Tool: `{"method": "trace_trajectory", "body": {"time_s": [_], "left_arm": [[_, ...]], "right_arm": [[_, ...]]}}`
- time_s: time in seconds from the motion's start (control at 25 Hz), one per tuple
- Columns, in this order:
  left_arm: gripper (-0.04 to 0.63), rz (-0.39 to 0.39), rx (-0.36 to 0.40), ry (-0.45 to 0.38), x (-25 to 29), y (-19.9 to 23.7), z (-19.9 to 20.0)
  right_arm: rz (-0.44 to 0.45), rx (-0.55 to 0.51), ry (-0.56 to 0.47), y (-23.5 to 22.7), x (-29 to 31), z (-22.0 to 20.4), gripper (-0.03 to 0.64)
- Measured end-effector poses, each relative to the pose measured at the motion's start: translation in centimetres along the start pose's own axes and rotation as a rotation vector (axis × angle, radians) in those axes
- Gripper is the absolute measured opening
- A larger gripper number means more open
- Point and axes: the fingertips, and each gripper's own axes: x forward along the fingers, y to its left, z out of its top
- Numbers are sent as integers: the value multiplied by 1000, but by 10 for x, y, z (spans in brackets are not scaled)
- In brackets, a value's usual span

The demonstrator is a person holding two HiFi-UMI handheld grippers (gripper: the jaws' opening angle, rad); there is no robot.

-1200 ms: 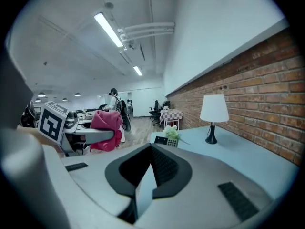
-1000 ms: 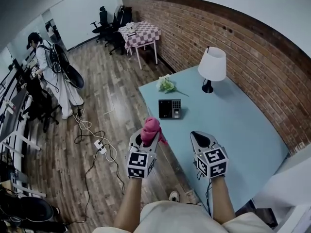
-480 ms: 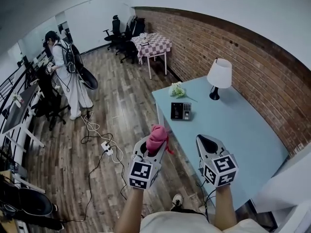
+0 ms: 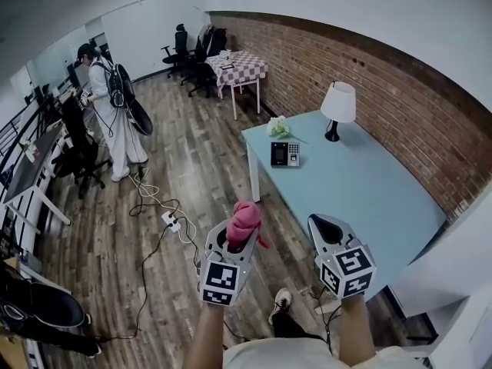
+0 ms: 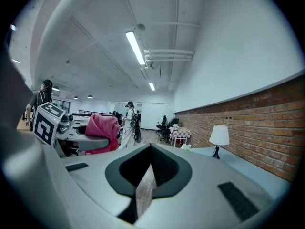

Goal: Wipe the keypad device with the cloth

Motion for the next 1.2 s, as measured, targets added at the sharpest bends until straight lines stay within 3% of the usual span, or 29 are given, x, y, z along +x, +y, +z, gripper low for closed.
{"method": "trace_trajectory", "body": {"time_s": [0.12,0.48,1.2], "left_arm": [[198,5,31,7,-35,-15,2],[199,-10,-28,-39,-100,-48,20],[199,0,-33,-24,-129,-67,10]], "right_arm": [[29,-16,-18,27,-32,5,12],[8,-57,-40,58,-97,10,11],[2,-134,14,78,-115,-13,11]]}}
